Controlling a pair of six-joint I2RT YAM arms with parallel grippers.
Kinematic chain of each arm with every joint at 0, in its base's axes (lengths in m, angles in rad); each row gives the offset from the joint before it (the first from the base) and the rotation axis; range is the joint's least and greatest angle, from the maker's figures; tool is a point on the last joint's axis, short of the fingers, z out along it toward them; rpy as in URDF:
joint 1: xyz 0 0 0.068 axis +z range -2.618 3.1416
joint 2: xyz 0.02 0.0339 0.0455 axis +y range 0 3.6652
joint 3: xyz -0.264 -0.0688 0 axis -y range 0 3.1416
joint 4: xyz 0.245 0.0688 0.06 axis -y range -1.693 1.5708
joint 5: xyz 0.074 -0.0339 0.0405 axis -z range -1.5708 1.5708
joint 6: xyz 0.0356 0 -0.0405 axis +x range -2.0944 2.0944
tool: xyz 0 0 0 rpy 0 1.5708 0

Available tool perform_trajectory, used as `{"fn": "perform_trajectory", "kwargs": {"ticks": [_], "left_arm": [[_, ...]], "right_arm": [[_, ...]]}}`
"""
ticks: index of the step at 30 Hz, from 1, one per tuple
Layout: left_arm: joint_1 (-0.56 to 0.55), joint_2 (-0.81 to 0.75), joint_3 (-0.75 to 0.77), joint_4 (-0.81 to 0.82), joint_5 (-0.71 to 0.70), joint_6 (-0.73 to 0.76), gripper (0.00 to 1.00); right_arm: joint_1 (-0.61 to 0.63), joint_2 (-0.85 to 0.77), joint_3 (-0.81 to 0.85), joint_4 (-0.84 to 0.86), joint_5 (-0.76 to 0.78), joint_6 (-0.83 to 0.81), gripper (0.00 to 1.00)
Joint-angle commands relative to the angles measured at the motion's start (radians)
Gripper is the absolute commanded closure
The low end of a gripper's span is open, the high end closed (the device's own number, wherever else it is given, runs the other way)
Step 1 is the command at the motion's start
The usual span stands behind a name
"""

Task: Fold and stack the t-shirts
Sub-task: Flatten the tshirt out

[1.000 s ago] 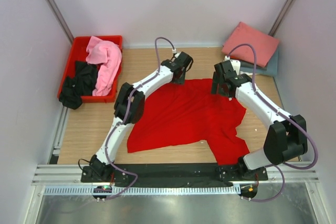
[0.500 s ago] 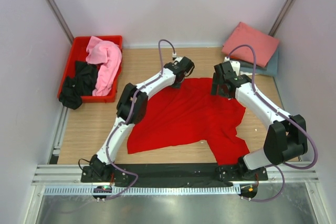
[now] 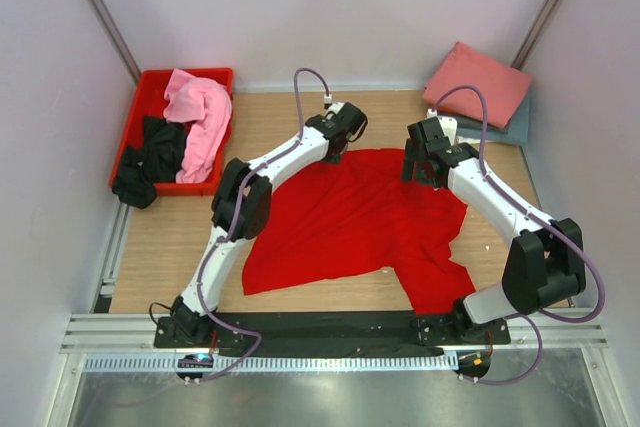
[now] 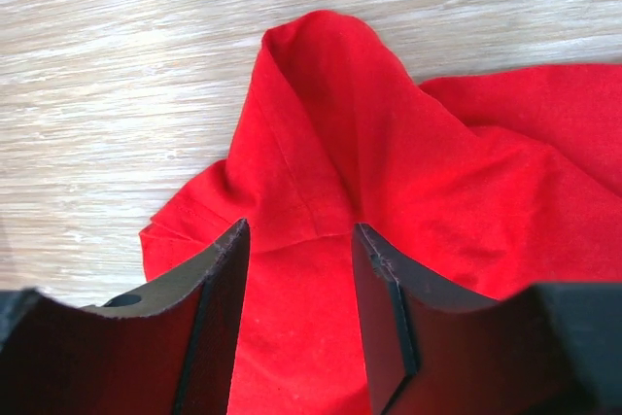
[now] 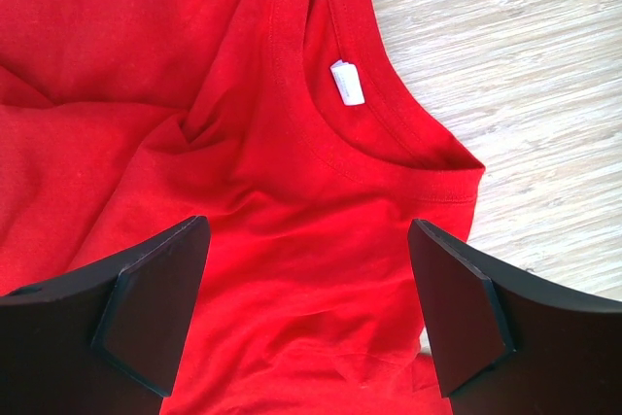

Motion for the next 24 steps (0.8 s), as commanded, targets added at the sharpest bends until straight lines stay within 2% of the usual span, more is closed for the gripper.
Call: {"fn": "perform_trajectory", "kwargs": {"ticks": [1,24], "left_arm": [[0.006,-0.049,-0.01,0.014,-0.037,-0.002,0.53],[0.02,0.047,0.008,0.032,0.028,-0.006,0.56]], "right_arm": [[0.0,-0.026,-0.003,0.033,0.004,-0.01,0.1],[0.0,0.002,-0.004,0.047,-0.007,-0.013,0.1]]}}
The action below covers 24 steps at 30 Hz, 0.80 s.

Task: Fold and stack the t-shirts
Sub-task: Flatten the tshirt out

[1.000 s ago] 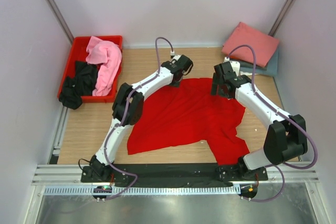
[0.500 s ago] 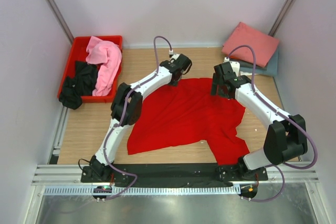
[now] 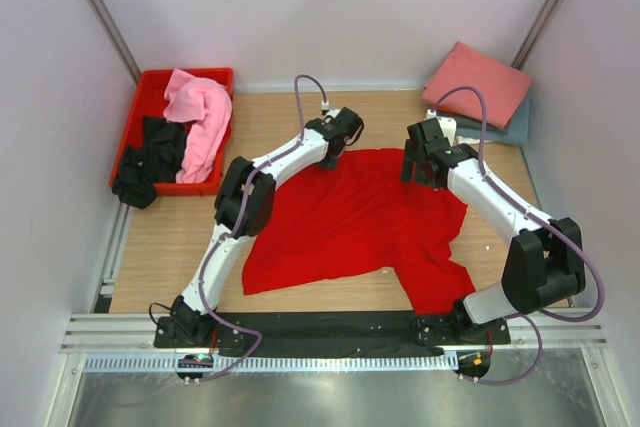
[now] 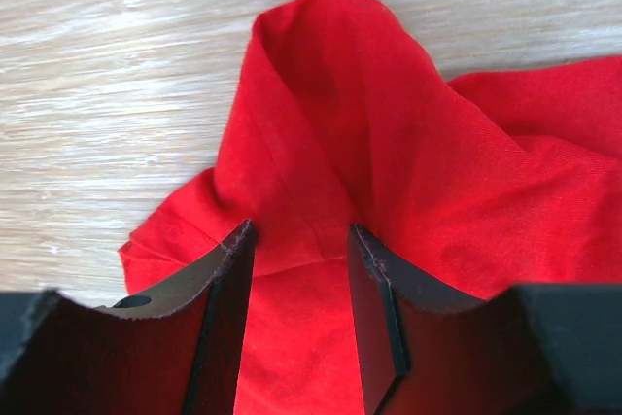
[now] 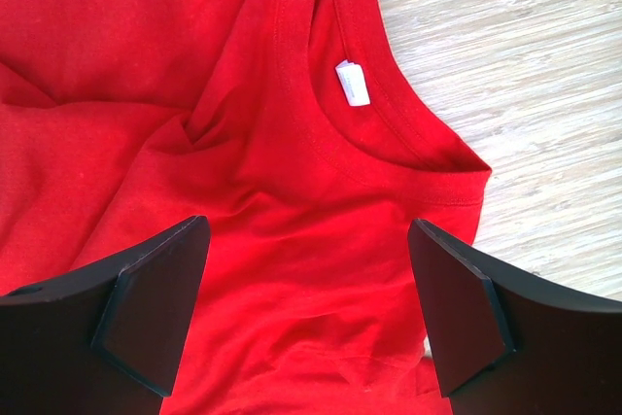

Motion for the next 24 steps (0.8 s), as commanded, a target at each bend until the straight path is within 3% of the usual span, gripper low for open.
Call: {"fn": "perform_trajectory", "kwargs": {"ticks": [1,12,24], "left_arm": [[-0.003,0.006,0.018,0.027,0.009,-0.009,0.56],[-0.022,-0.012,0.025,0.023,0.0,-0.012,0.47],[-0.022,0.026,0.059,0.006,-0.003,-0.012,0.47]], "right_arm": [[0.0,0.0,0.005,0.034,-0.001,-0.013,0.1],[0.0,0.025,0.01,0.038,-0.007,-0.014,0.1],[0.0,0.031,0.014,0.043,-0.016,-0.017,0.1]]}}
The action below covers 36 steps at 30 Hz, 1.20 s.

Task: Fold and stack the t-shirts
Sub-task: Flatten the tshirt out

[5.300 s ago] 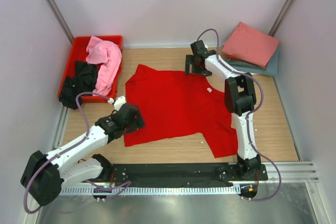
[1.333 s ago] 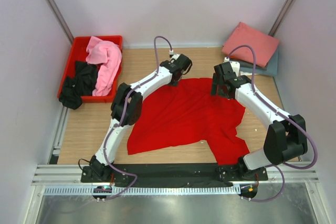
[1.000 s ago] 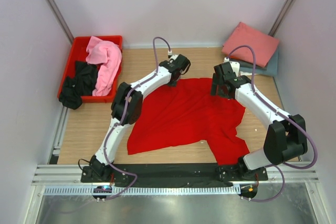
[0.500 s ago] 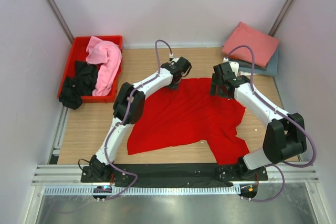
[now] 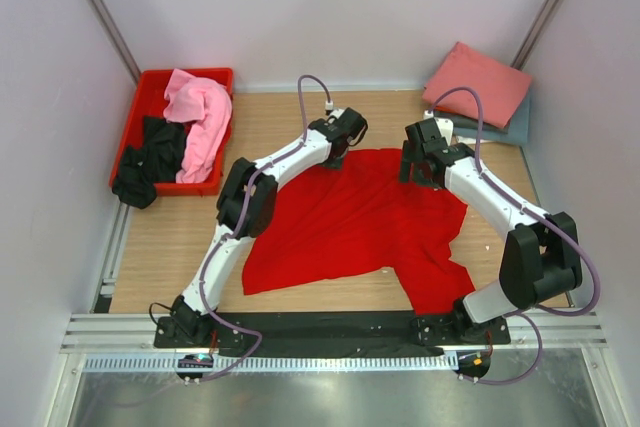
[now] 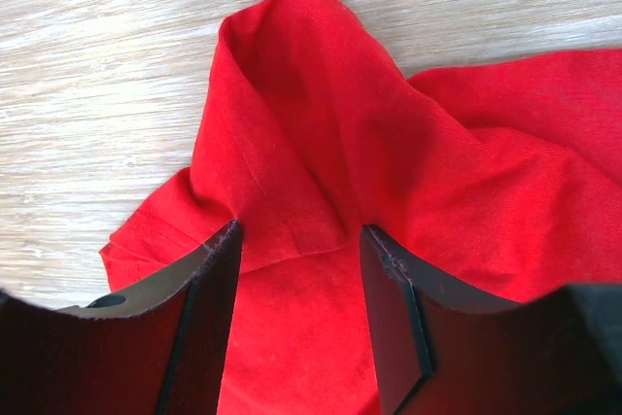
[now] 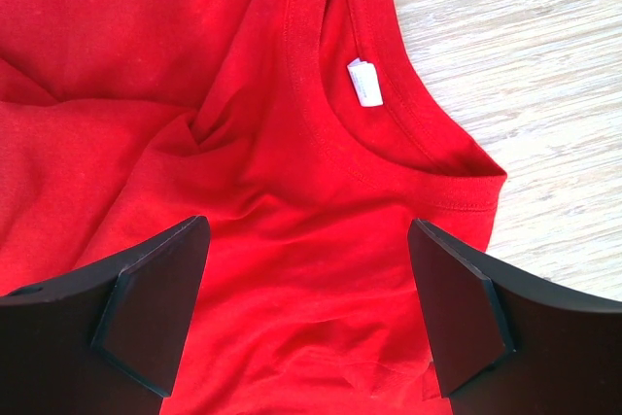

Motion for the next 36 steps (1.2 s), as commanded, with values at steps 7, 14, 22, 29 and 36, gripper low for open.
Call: {"fn": "perform_trajectory", "kwargs": {"ticks": [7,14,22,29,36], "left_arm": [[-0.001,0.032,0.038,0.002,-0.032,-0.005,0.54],[-0.001,0.023,0.054,-0.019,-0.06,-0.002,0.91],[0.003,-0.084,0.076,-0.079,-0.123,0.058,1.0],[0.074,-0.214,0.0,-0.186,-0.134,0.064,1.0],[0.189,-0.36,-0.266,-0.136,-0.078,0.014,1.0]], "right_arm": [[0.0,0.002,0.014,0.03,-0.001,-0.014,0.1],[0.002,0.009,0.011,0.032,-0.001,-0.014,0.1],[0.0,0.02,0.01,0.033,-0.003,-0.016,0.1],[0.0,0.034,0.017,0.032,-0.007,-0.018,0.1],[0.002,0.164,0.253,0.021,-0.163,-0.03,0.11]]}}
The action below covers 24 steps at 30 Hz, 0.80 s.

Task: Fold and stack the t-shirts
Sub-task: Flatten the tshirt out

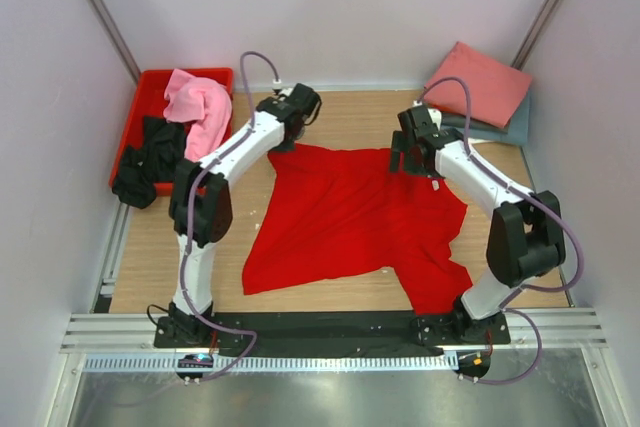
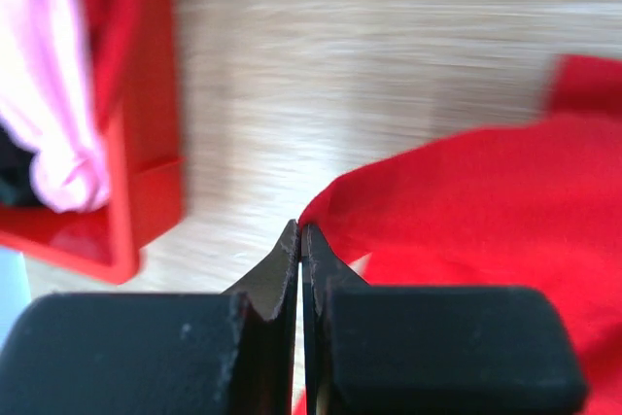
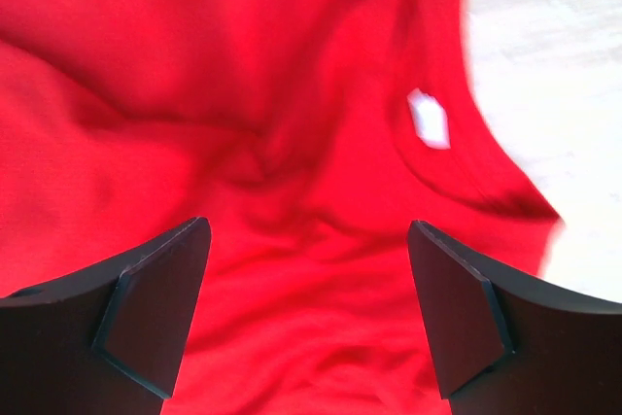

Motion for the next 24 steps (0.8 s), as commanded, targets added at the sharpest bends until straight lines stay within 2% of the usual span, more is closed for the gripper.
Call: {"fn": "perform_trajectory", "kwargs": {"ticks": [1,8,11,21,24], "left_arm": [[0.052,-0.049,-0.083,-0.001,0.012,-0.038,1.0],[0.085,-0.019,-0.149,0.007,0.04,-0.077,1.0],[0.087,-0.012,-0.163,0.021,0.049,-0.083,1.0],[0.096,-0.015,-0.203,0.053,0.06,-0.086,1.0],[0.099,-0.014,-0.207,0.058,0.06,-0.087,1.0]], "right_arm": [[0.004,0.074,0.167,0.036,-0.102,-0.032,0.11],[0.007,0.406,0.524,-0.045,-0.162,-0.101,0.11],[0.005,0.52,0.609,-0.067,-0.182,-0.112,0.11],[0.011,0.689,0.715,-0.099,-0.261,-0.168,0.08],[0.021,0.727,0.729,-0.124,-0.232,-0.176,0.08]]}}
